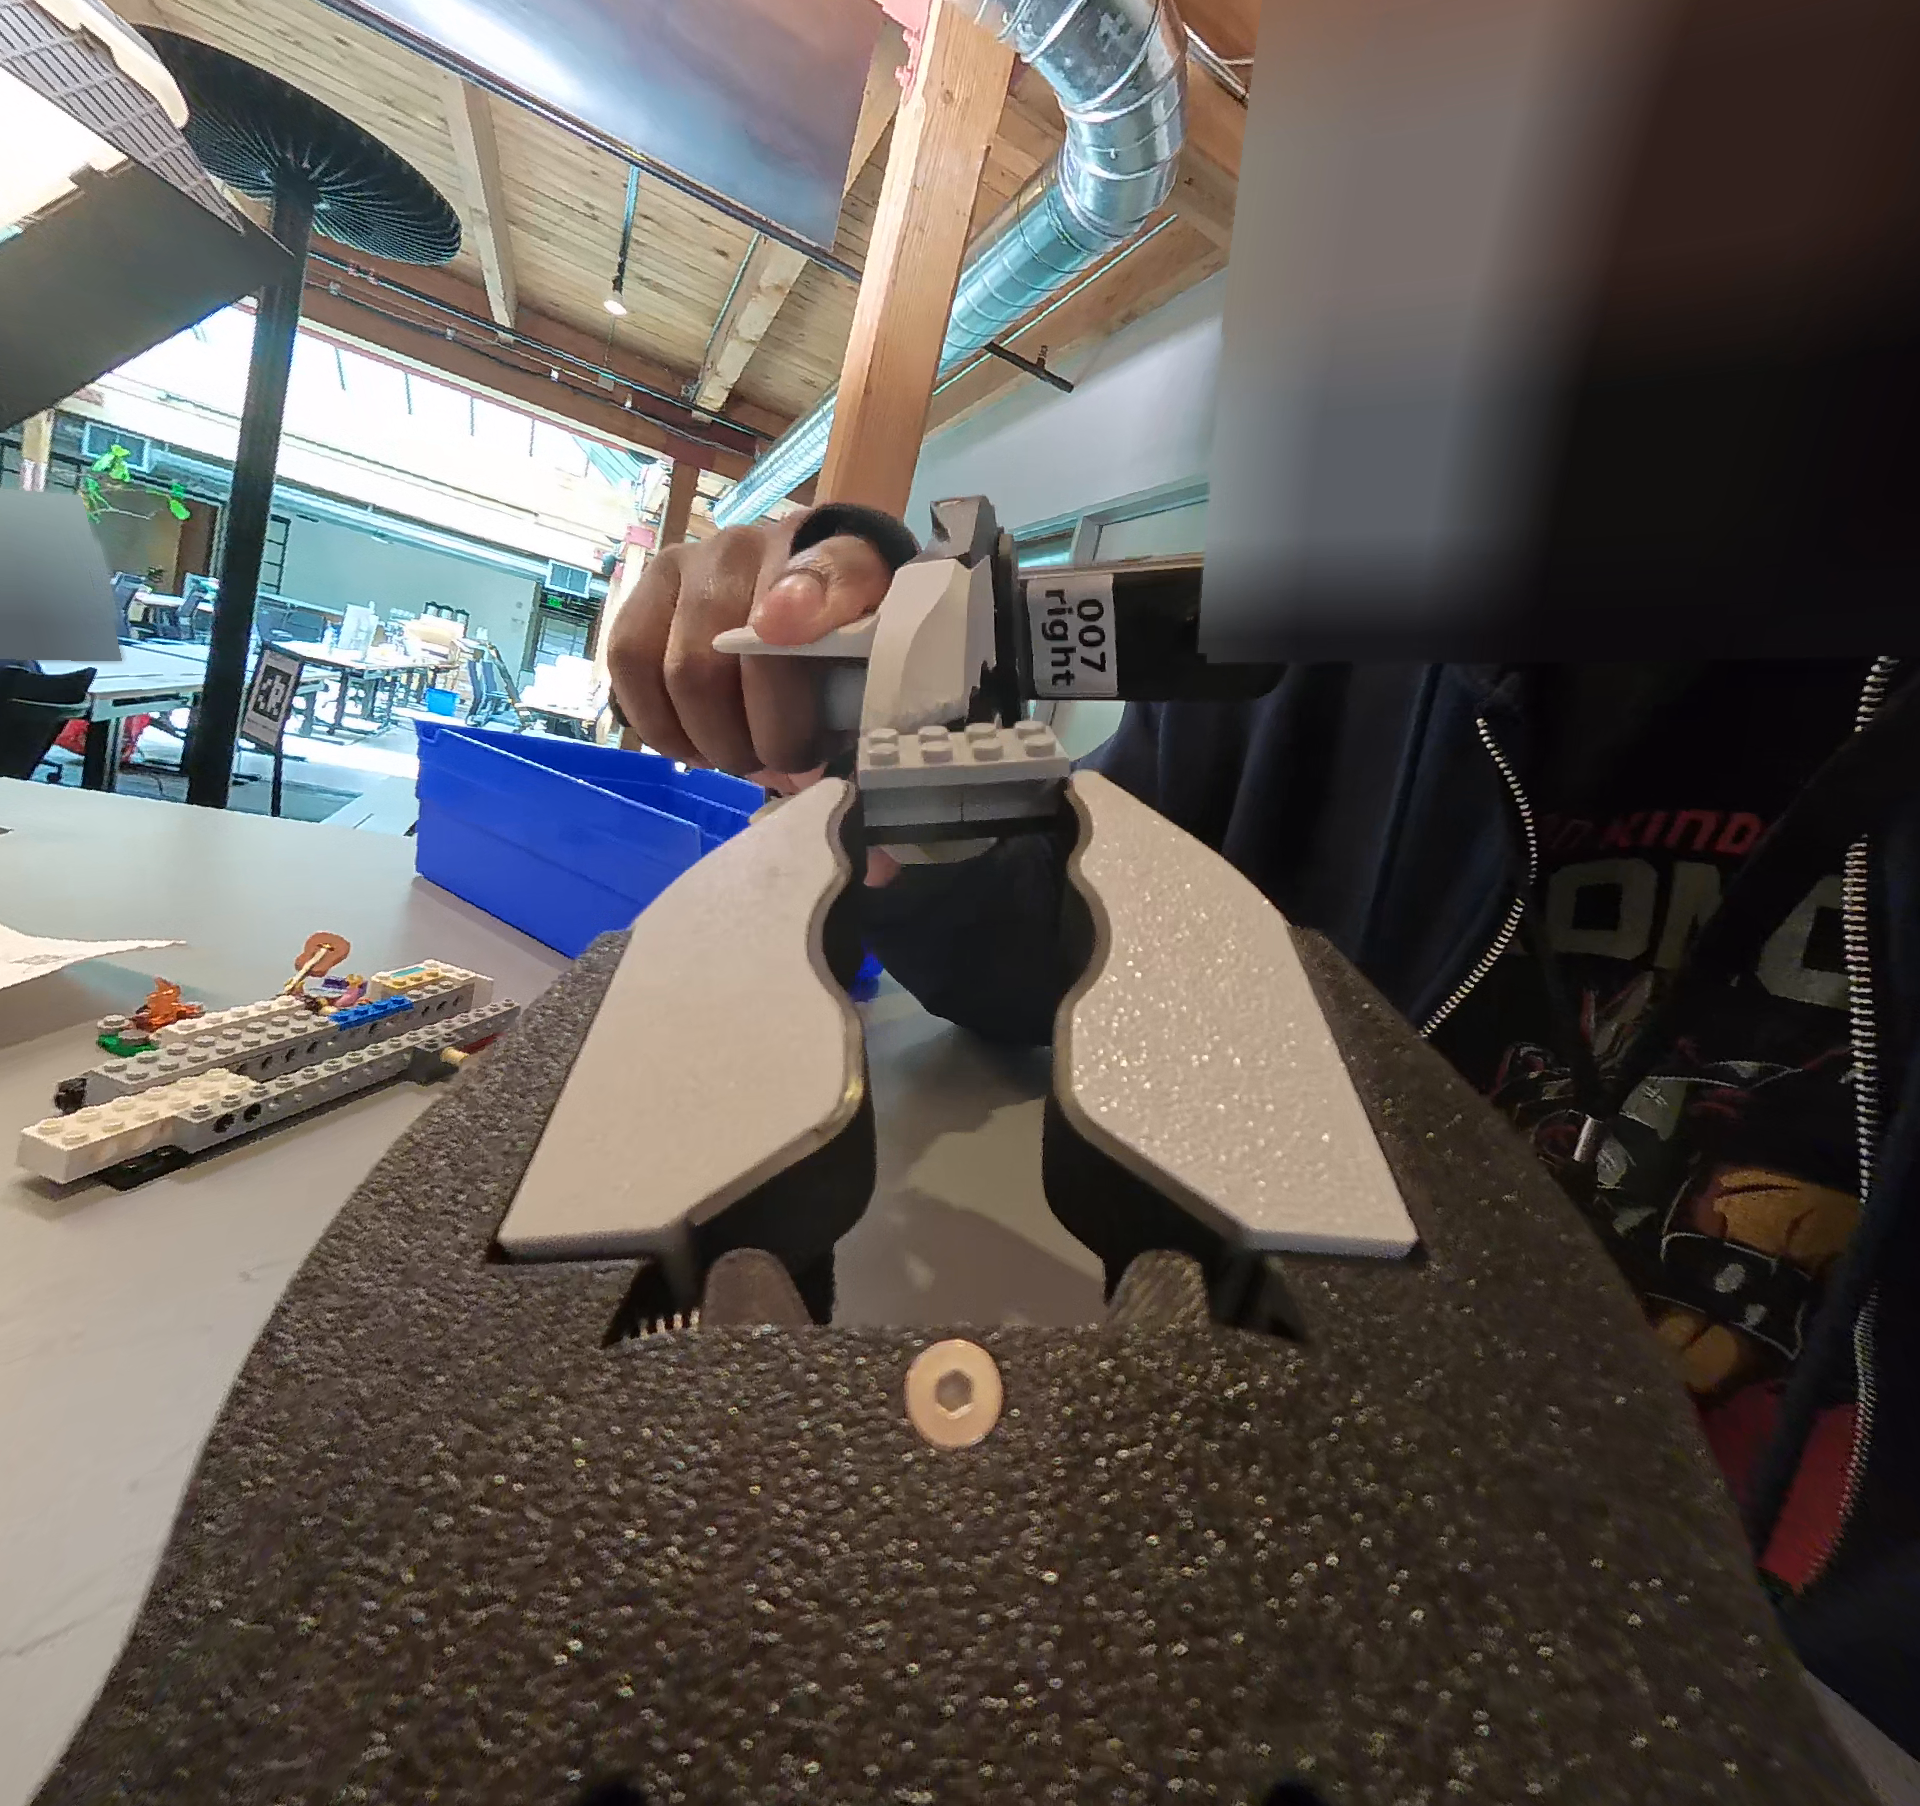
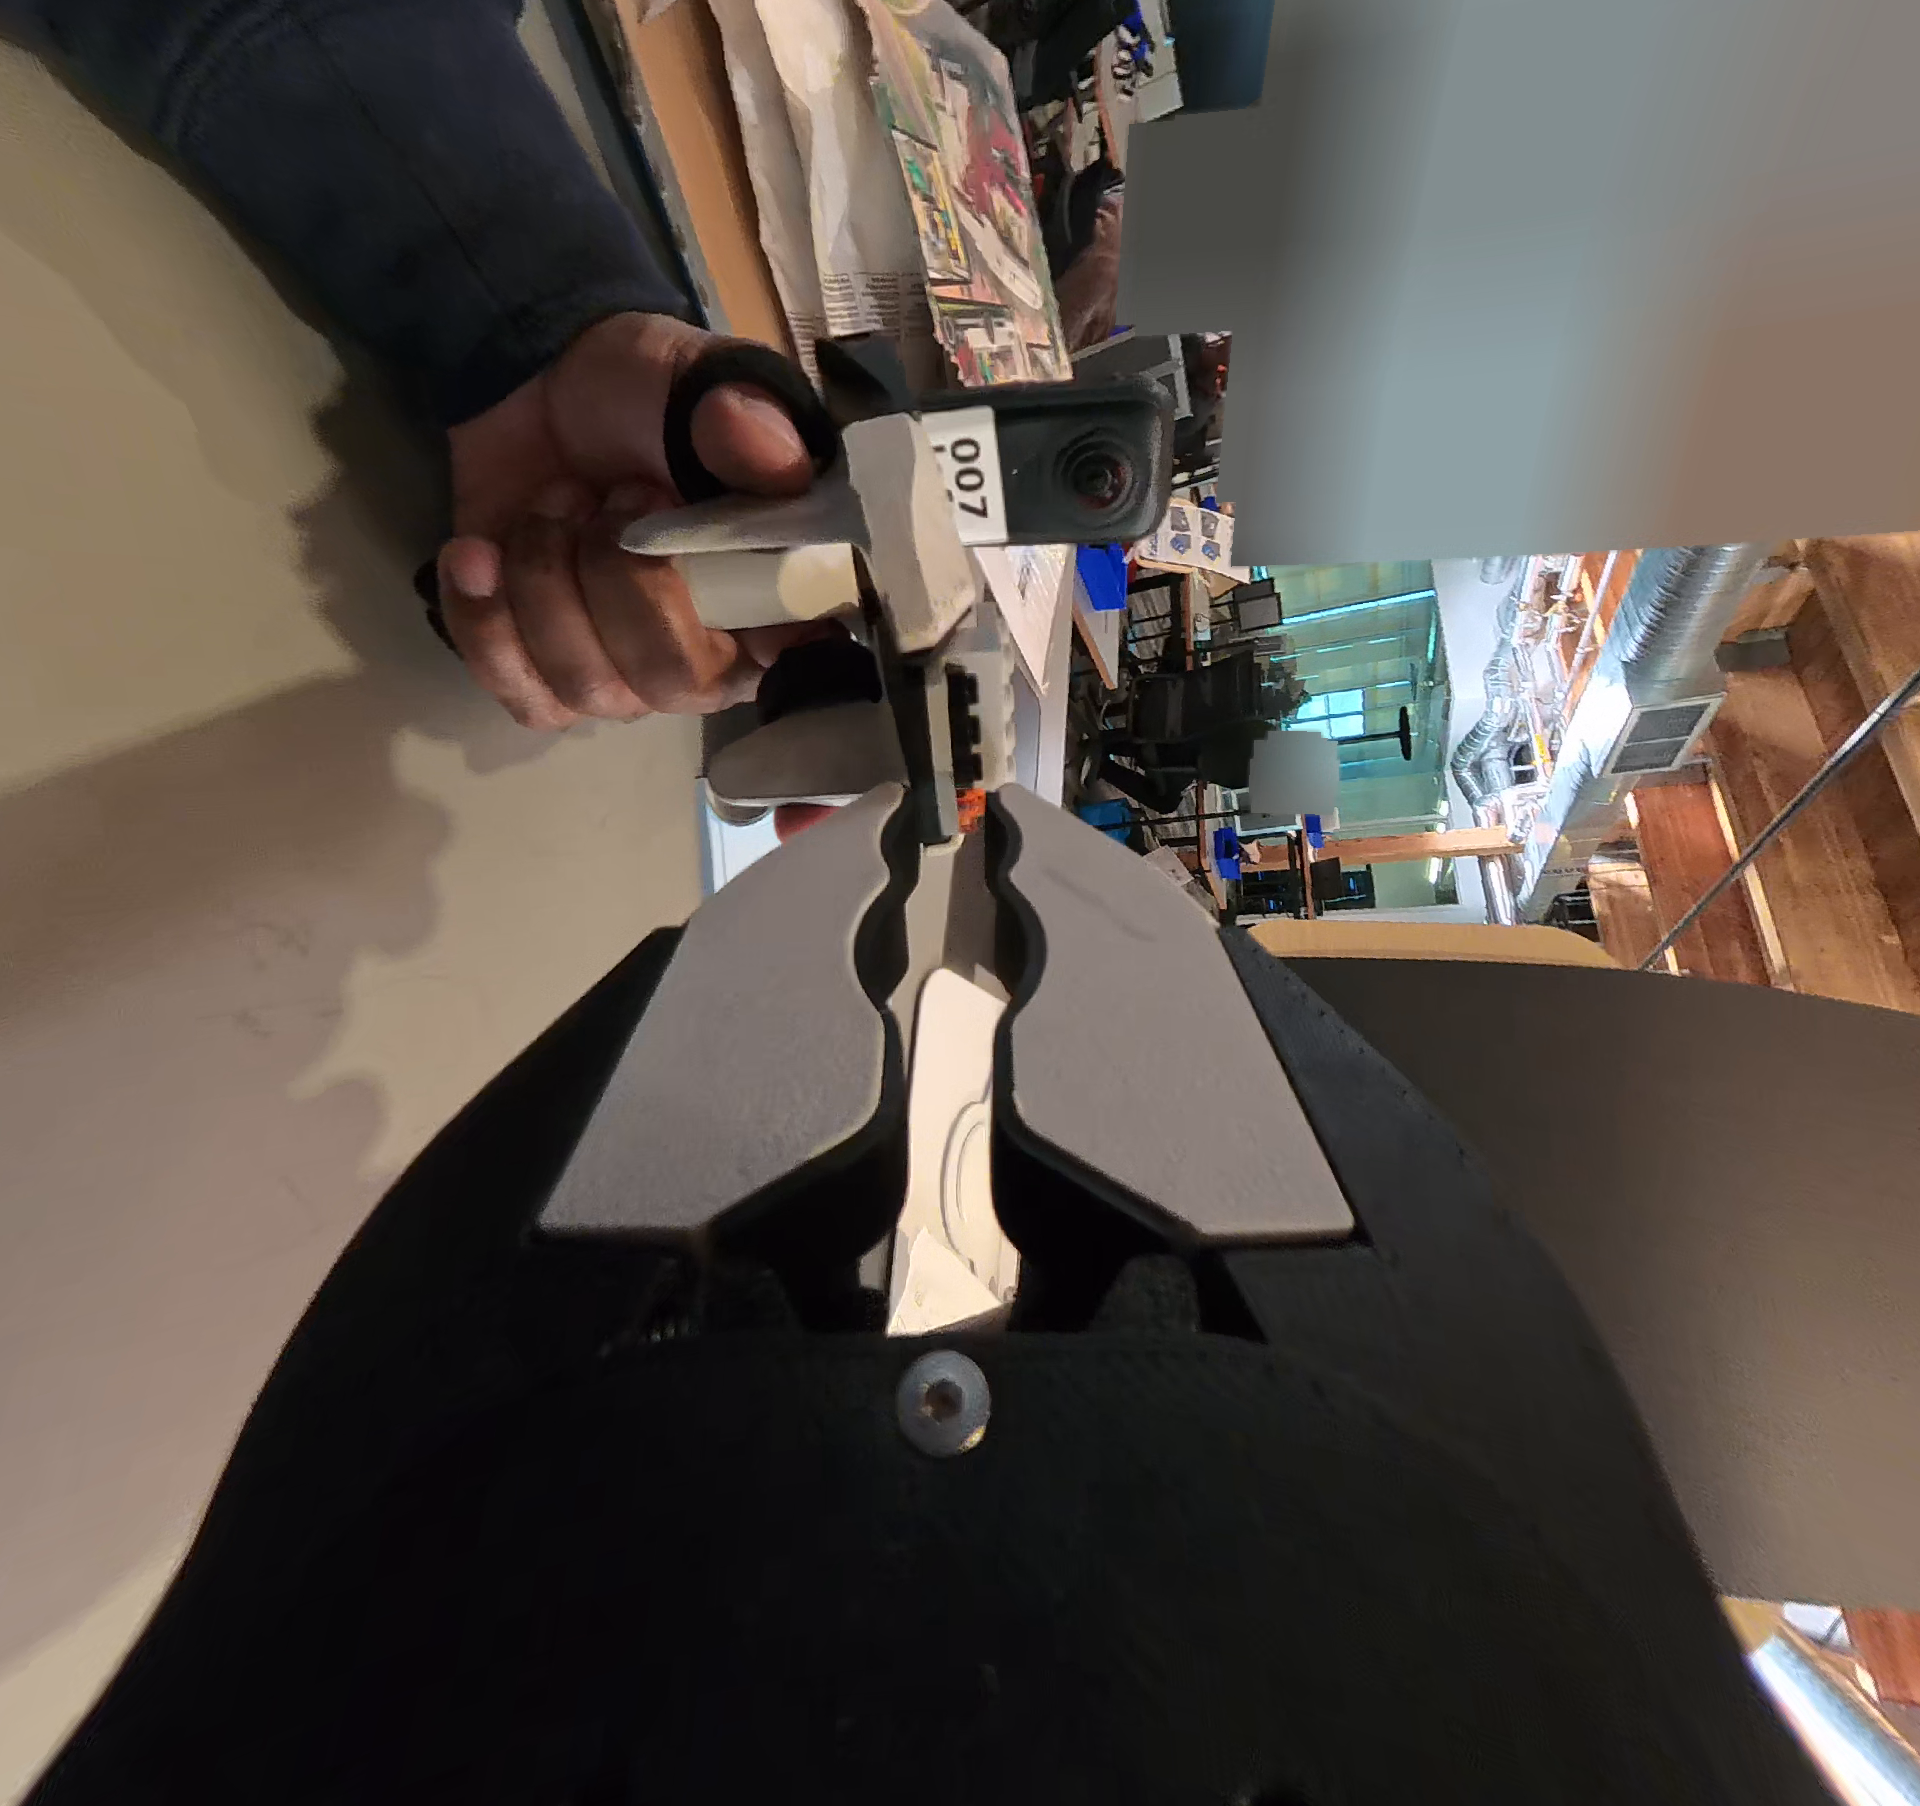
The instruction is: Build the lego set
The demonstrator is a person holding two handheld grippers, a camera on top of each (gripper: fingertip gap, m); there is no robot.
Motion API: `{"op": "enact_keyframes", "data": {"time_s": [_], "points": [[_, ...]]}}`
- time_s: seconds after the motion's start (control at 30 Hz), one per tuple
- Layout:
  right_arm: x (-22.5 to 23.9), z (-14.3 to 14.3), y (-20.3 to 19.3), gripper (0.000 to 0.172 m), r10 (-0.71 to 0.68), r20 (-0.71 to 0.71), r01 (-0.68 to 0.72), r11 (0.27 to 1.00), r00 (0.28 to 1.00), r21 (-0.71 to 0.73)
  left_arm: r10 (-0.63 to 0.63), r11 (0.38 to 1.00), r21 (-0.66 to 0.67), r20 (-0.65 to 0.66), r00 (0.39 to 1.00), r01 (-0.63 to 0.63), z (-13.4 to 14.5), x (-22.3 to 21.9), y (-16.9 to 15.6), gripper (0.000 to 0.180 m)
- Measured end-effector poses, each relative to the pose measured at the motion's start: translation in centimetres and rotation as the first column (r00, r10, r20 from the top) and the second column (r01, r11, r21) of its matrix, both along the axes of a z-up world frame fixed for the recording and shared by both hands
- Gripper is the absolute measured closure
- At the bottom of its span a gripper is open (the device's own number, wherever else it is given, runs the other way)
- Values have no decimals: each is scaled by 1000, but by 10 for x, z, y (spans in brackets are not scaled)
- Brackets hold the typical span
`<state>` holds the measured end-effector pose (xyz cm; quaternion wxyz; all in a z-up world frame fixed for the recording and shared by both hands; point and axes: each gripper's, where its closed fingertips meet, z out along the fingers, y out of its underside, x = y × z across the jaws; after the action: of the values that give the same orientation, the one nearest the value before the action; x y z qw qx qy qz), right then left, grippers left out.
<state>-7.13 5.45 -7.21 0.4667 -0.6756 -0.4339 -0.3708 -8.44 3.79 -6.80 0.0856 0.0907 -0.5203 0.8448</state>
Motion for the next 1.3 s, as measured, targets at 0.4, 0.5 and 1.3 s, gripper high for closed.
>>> {"op": "enact_keyframes", "data": {"time_s": [0.4, 0.5, 1.3], "points": [[13, -31, -31, 125, -177, -164, 211, 952, 971, 224, 155, 933, 334, -38, 987, -134, -41, 19, -15, 146], [13, -35, -29, 123, -192, -87, 209, 932, 978, 296, 121, 927, 366, -74, 990, -86, -47, 17, -25, 146], [54, -150, -64, 153, -401, -49, 354, 854, 915, -380, 383, 806, 487, 4, 924, -336, -56, 47, -7, 136]]}}
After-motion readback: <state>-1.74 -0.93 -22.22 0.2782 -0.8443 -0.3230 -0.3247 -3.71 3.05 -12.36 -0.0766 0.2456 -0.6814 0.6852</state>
